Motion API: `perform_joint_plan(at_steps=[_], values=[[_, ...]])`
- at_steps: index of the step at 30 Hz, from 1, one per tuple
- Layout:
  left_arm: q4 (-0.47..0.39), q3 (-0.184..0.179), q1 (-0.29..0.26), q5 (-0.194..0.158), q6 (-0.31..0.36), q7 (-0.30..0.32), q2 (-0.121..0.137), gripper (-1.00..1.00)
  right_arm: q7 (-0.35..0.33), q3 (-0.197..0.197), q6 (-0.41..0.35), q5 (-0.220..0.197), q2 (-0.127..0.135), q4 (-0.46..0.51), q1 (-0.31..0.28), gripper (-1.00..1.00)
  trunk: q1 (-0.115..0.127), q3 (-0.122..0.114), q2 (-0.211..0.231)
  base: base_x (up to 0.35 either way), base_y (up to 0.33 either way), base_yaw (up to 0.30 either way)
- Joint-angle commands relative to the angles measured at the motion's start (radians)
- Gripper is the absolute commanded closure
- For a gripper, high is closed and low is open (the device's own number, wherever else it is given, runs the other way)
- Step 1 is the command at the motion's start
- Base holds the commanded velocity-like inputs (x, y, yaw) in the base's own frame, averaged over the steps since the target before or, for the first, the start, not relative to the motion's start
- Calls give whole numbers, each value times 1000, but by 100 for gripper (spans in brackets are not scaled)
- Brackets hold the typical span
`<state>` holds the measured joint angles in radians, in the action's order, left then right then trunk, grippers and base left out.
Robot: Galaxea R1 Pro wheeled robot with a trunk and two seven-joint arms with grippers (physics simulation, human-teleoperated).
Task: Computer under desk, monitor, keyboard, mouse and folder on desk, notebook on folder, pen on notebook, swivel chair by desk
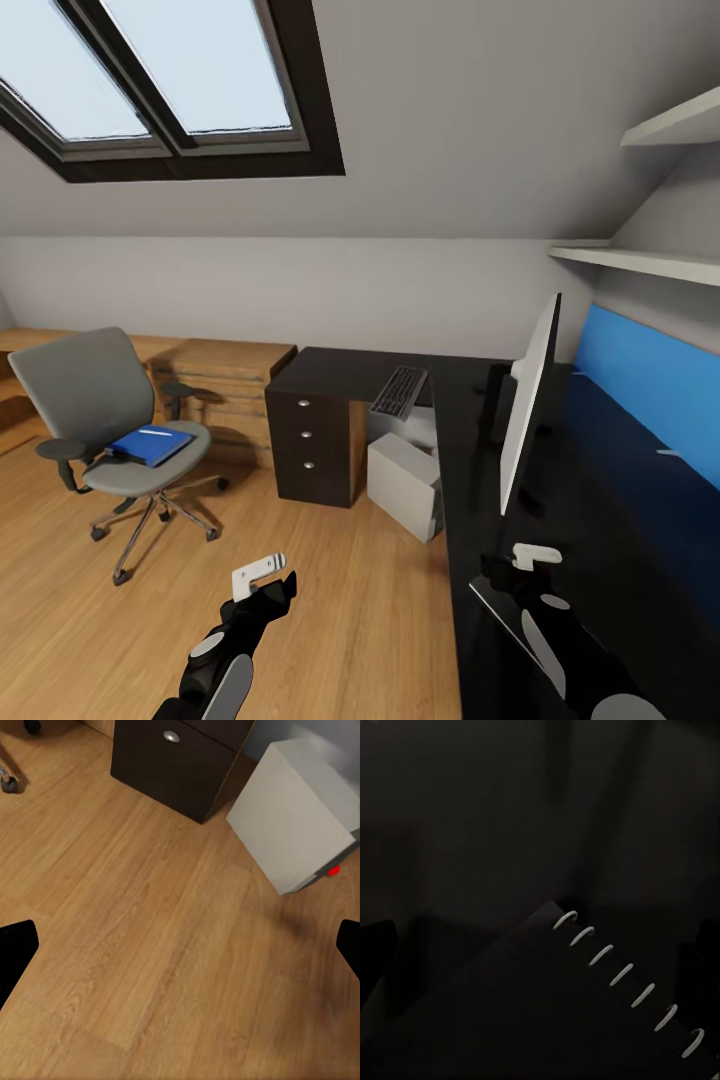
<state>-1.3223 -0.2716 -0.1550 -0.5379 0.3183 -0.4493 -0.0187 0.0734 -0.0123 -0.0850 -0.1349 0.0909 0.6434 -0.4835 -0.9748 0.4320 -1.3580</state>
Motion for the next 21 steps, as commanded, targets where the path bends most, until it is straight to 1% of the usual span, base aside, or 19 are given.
perform_joint_plan(at_steps=[1,21], values=[[-2,-1,-1,-8,2,-8,0,-100,2,2,-8,-19,0,-3,0,-100,0,1,-1,0,0,0],[0,-1,-1,-8,2,-8,2,-100,2,2,-9,-19,0,-4,0,-100,0,1,-1,0,0,0]])
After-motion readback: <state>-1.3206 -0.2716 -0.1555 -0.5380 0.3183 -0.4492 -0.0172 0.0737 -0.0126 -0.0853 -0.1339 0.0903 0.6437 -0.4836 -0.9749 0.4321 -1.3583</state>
